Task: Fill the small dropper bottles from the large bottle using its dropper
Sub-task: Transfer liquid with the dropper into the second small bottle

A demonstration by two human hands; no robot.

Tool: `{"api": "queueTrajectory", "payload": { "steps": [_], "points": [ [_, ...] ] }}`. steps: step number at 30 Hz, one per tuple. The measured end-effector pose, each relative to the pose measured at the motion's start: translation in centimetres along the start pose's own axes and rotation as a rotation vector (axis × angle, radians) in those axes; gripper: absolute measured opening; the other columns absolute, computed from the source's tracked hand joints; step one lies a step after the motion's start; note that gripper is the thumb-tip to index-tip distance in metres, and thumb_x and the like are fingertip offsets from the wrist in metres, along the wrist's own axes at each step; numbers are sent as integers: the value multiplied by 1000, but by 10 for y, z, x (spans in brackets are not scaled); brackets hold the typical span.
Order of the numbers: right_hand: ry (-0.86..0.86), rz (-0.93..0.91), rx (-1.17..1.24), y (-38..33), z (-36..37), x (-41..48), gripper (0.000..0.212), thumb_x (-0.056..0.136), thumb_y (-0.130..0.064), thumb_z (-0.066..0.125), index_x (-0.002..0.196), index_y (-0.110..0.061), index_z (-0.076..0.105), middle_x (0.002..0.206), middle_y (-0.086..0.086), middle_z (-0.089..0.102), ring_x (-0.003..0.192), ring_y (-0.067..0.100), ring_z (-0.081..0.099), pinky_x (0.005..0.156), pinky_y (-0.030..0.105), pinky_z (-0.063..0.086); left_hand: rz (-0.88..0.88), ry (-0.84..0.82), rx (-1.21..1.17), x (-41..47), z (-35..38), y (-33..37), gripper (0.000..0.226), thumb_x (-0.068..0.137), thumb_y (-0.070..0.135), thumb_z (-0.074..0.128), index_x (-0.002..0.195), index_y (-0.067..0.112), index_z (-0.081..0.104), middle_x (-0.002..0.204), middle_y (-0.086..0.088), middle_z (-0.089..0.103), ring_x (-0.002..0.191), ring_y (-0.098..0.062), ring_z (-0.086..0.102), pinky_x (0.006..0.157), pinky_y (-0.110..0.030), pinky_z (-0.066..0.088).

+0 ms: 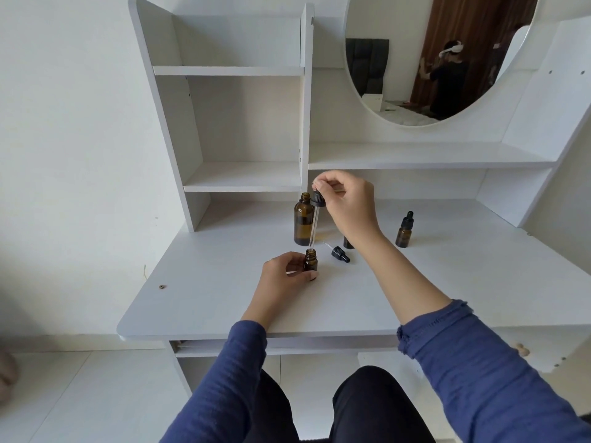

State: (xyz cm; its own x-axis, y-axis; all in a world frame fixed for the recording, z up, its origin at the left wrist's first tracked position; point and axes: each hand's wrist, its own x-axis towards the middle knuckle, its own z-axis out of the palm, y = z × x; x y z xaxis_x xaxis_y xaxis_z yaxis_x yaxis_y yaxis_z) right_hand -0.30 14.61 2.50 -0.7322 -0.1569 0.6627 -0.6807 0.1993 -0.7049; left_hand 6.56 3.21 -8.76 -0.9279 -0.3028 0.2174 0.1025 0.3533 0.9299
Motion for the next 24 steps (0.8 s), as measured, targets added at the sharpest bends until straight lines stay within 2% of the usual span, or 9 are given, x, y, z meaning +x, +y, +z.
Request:
{"api": "queueTrajectory", "payload": {
  "steps": [6, 8, 10, 13, 17, 21, 24],
  "points": [
    [166, -113, 51, -12, 2, 22, 8, 85, -6, 60, 86, -3, 68, 80, 2, 67, 71, 0, 60, 69, 7, 47, -2, -8, 11, 0, -1, 1, 28, 75, 12, 75, 102, 11, 66, 98, -1, 69, 92, -12, 64, 77, -7, 48],
    [223, -148, 49, -14, 6, 33, 9, 85, -6, 60, 86, -2, 68, 82, 5, 68, 70, 4, 60, 69, 6, 46, -1, -9, 13, 0, -1, 1, 28, 75, 12, 75, 102, 11, 66, 97, 0, 68, 90, -10, 64, 76, -5, 48],
    [261, -171, 36, -13, 10, 44, 10, 85, -7, 60, 87, -2, 68, 84, 9, 69, 74, 9, 62, 71, 9, 49, -6, -12, 8, 0, -2, 1, 29, 75, 12, 75, 102, 10, 66, 98, -1, 69, 91, -11, 64, 78, -9, 49],
    [285, -182, 28, -9, 16, 56, 10, 85, -9, 60, 87, -2, 67, 85, 11, 69, 76, 14, 64, 72, 15, 52, -18, -20, -10, -1, -2, 2, 31, 75, 12, 75, 104, 8, 66, 102, -5, 69, 94, -14, 64, 84, -16, 51],
    [290, -192, 34, -3, 22, 64, 10, 85, -8, 60, 87, -2, 67, 84, 13, 69, 75, 15, 64, 71, 16, 52, -21, -18, -16, 0, -1, 2, 30, 75, 11, 74, 104, 9, 66, 101, -5, 69, 94, -14, 65, 84, -16, 51],
    [281, -198, 28, 3, 27, 65, 9, 84, -5, 60, 86, -1, 67, 83, 12, 69, 73, 12, 61, 69, 6, 46, -24, -22, -24, 0, -1, 2, 27, 75, 10, 75, 100, 11, 67, 97, -2, 69, 90, -11, 65, 80, -11, 51],
    [269, -193, 27, 7, 29, 65, 8, 84, -5, 60, 86, -1, 67, 84, 13, 68, 73, 11, 60, 69, 4, 45, -28, -25, -37, 0, -1, 2, 26, 74, 9, 75, 99, 11, 67, 96, -3, 68, 89, -10, 64, 78, -9, 51]
  ]
}}
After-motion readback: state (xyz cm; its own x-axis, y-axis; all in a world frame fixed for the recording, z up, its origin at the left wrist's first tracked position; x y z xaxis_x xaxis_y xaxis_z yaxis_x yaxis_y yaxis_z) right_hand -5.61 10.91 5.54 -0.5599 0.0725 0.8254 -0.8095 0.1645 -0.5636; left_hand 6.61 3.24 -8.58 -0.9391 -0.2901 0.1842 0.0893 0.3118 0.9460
